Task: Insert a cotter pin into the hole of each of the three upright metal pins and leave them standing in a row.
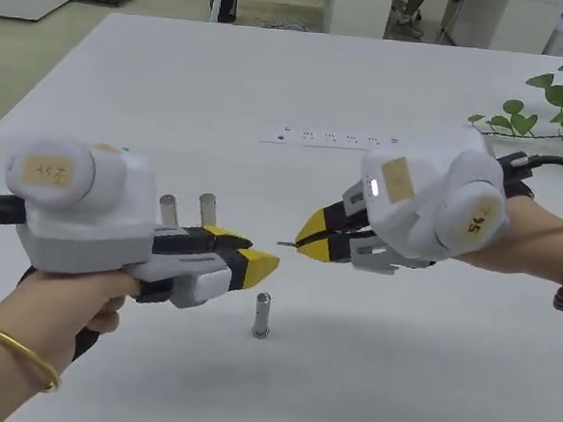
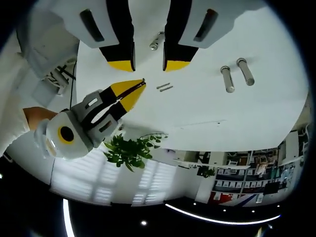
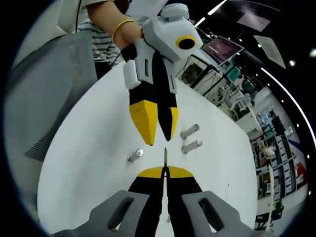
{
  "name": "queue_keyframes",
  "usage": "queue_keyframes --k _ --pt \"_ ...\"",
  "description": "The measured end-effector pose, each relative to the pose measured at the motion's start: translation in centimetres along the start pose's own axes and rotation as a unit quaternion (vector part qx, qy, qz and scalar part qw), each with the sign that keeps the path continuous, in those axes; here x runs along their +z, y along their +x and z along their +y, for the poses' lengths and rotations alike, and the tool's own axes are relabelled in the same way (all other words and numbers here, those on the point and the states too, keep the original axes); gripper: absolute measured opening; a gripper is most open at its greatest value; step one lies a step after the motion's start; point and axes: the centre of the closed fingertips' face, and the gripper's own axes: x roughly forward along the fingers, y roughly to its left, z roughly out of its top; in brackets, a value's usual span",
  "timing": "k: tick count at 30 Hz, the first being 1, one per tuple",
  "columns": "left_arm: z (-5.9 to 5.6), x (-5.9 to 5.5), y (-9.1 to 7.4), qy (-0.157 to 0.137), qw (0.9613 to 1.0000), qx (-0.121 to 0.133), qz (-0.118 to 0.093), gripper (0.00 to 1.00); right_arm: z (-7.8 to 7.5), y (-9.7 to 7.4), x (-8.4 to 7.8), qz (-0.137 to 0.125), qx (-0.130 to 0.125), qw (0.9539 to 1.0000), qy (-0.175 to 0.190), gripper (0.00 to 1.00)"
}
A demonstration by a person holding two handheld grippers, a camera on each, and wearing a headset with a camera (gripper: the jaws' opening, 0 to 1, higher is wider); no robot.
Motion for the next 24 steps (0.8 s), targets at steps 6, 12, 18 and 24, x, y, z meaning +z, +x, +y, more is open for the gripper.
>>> queue_keyframes --k 6,12,18,24 --pt "-0.6 0.1 0.3 -0.020 0.9997 -0.012 -0.003 0.13 0.4 -0.2 0.4 -0.003 0.001 1.0000 -0.004 0.01" --pt "-1.2 0.3 0.5 -0.029 0.9993 -0.021 -0.008 0.12 0.8 -0.2 0.8 -0.006 0.002 0.9999 -0.010 0.01" --pt "-1.6 0.4 0.5 -0.036 0.9989 -0.028 -0.011 0.05 1.0 -0.2 1.6 -0.013 0.002 0.9998 -0.015 0.01" --pt "-1.7 0.2 0.4 -0.036 0.9990 -0.027 -0.007 0.01 1.0 -0.3 2.1 -0.018 -0.002 0.9996 -0.021 0.01"
